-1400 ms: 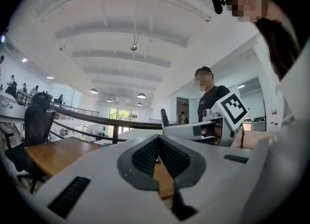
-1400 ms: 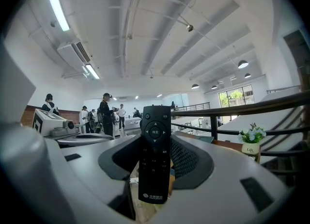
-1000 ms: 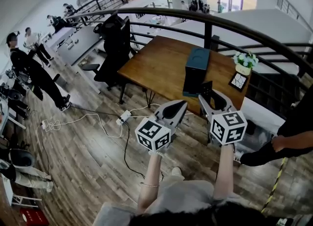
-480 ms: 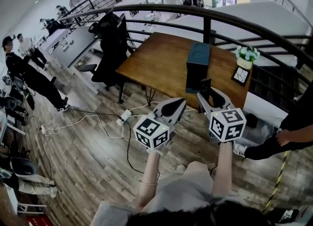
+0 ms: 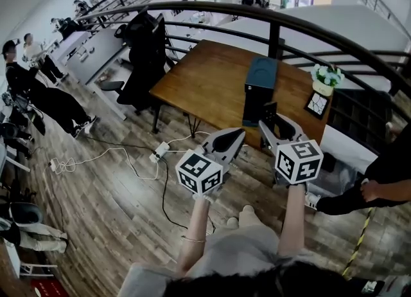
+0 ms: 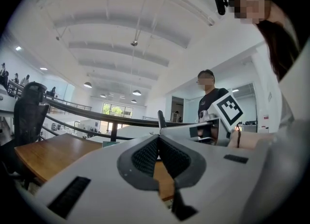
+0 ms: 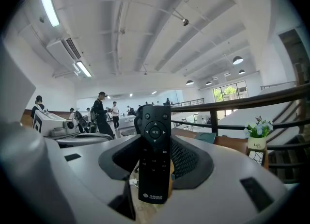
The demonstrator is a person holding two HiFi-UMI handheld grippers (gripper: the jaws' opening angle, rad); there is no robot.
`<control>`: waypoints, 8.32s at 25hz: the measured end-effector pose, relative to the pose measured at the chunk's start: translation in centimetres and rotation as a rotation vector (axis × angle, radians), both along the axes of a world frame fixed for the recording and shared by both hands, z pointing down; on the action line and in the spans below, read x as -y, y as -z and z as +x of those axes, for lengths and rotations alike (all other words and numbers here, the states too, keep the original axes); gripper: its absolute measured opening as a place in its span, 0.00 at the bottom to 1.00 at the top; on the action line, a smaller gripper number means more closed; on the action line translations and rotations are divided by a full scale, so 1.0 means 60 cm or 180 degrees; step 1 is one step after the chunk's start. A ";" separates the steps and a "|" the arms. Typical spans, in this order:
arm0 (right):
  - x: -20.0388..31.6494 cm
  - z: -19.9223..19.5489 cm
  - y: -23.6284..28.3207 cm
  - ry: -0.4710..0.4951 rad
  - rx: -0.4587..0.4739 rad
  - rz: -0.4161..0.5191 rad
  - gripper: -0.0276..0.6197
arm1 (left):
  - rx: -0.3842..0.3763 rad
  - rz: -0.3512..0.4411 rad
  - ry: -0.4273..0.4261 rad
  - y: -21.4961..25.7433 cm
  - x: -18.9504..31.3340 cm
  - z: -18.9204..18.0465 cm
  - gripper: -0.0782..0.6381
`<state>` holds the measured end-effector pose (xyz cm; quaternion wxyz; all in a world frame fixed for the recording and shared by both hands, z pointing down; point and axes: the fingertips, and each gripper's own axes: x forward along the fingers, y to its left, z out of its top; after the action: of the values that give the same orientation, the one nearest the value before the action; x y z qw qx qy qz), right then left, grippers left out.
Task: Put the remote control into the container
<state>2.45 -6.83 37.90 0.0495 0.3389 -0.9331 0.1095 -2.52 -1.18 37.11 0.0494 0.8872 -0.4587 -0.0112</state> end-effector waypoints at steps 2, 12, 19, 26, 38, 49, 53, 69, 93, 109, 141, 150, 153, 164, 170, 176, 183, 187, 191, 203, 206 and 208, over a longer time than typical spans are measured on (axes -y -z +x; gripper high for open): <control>0.018 -0.006 -0.001 0.0041 -0.0012 -0.0010 0.35 | -0.0010 0.0007 0.0041 0.002 0.018 -0.007 0.11; 0.109 -0.001 0.009 0.0096 -0.0017 0.0024 0.35 | 0.0026 0.0029 0.0063 0.007 0.109 -0.002 0.11; 0.152 -0.004 0.016 0.0181 -0.0026 0.0062 0.35 | 0.0016 0.0062 0.0104 0.007 0.149 0.004 0.11; 0.177 -0.004 0.003 0.0180 -0.0031 0.0018 0.35 | 0.0039 0.0018 0.0151 -0.003 0.181 -0.012 0.12; 0.239 -0.034 -0.018 -0.0087 -0.0143 -0.0083 0.35 | 0.0007 -0.0092 -0.0135 -0.021 0.252 -0.052 0.11; 0.291 -0.082 -0.039 -0.0408 -0.0191 -0.0281 0.35 | -0.0026 -0.0268 -0.0504 -0.037 0.319 -0.102 0.11; 0.303 -0.098 -0.044 -0.0528 -0.0209 -0.0314 0.35 | -0.0034 -0.0312 -0.0637 -0.045 0.336 -0.119 0.11; 0.324 -0.142 -0.075 -0.0968 -0.0287 -0.0454 0.35 | -0.0096 -0.0509 -0.1042 -0.090 0.368 -0.184 0.11; 0.388 -0.162 -0.179 -0.0747 -0.0674 -0.0994 0.35 | -0.0222 -0.0962 -0.0929 -0.173 0.412 -0.196 0.11; 0.424 -0.164 -0.267 -0.0599 -0.0802 -0.1368 0.35 | -0.0246 -0.1307 -0.0864 -0.247 0.433 -0.189 0.11; 0.443 -0.166 -0.405 -0.0553 -0.1419 -0.2017 0.35 | -0.0325 -0.1723 -0.0835 -0.320 0.450 -0.189 0.11; 0.448 -0.154 -0.428 -0.0682 -0.1679 -0.2138 0.35 | -0.0316 -0.1770 -0.0832 -0.330 0.453 -0.188 0.11; 0.449 -0.153 -0.434 -0.0702 -0.1776 -0.2164 0.35 | -0.0316 -0.1775 -0.0823 -0.331 0.454 -0.191 0.12; 0.442 -0.142 -0.462 -0.0874 -0.2117 -0.2309 0.35 | -0.0315 -0.1772 -0.0783 -0.331 0.456 -0.206 0.11; 0.447 -0.144 -0.471 -0.0901 -0.2232 -0.2277 0.35 | -0.0317 -0.1780 -0.0752 -0.330 0.458 -0.211 0.11; 0.445 -0.148 -0.475 -0.0903 -0.2300 -0.2259 0.35 | -0.0330 -0.1775 -0.0737 -0.329 0.456 -0.219 0.11; 0.449 -0.146 -0.474 -0.0972 -0.2320 -0.2217 0.35 | -0.0338 -0.1772 -0.0716 -0.328 0.456 -0.224 0.11; 0.453 -0.145 -0.472 -0.1036 -0.2222 -0.2191 0.35 | -0.0345 -0.1766 -0.0704 -0.328 0.457 -0.224 0.12; 0.457 -0.145 -0.461 -0.1120 -0.2079 -0.2146 0.36 | -0.0345 -0.1765 -0.0720 -0.329 0.454 -0.224 0.11; 0.456 -0.135 -0.426 -0.1040 -0.1782 -0.1747 0.39 | -0.0328 -0.1674 -0.0823 -0.316 0.449 -0.195 0.11; 0.438 -0.135 -0.415 -0.0974 -0.1654 -0.1707 0.38 | -0.0307 -0.1665 -0.0876 -0.314 0.445 -0.184 0.11; 0.436 -0.144 -0.399 -0.0919 -0.1480 -0.1561 0.38 | -0.0295 -0.1651 -0.0904 -0.312 0.441 -0.179 0.11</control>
<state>-6.20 -33.01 61.85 0.3241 0.4609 -0.7855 0.2558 -13.29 -27.62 55.84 0.2963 0.8988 -0.3147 0.0729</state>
